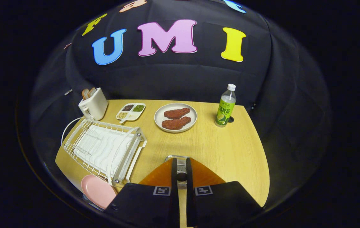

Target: Take the plate from the dish rack, then take the spoon from the basket and place it into the plate.

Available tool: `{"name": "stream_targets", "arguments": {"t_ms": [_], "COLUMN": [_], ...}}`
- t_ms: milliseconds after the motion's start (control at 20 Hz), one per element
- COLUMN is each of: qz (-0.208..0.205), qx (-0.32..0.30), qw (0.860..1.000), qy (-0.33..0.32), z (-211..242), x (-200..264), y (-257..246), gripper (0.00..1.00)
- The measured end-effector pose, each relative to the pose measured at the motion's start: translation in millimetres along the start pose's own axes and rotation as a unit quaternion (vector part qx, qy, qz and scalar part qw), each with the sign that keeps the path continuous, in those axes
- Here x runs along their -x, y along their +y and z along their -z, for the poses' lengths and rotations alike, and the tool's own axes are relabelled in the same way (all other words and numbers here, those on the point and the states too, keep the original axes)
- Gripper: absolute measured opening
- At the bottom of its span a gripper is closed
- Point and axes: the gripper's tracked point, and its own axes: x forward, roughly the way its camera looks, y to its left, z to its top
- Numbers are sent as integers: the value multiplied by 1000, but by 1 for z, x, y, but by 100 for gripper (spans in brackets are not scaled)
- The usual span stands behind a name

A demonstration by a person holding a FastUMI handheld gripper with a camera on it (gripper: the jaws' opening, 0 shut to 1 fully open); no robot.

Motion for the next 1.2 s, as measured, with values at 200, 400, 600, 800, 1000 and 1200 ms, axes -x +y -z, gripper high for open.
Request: {"name": "stream_targets", "arguments": {"t_ms": [200, 400, 600, 800, 1000, 1200], "qz": [18, -2, -52, -119, -170, -206], "qx": [3, 9, 18, 21, 40, 60], "qw": [999, 997, 995, 991, 984, 977], "qy": [-41, -74, -78, -57, -29, 12], "z": [-45, -75, -77, -55, -15, 37], "x": [30, 69, 107, 133, 138, 124], "y": [4, 31, 79, 138, 193, 233], "gripper": [13, 13, 13, 12, 13, 13]}}
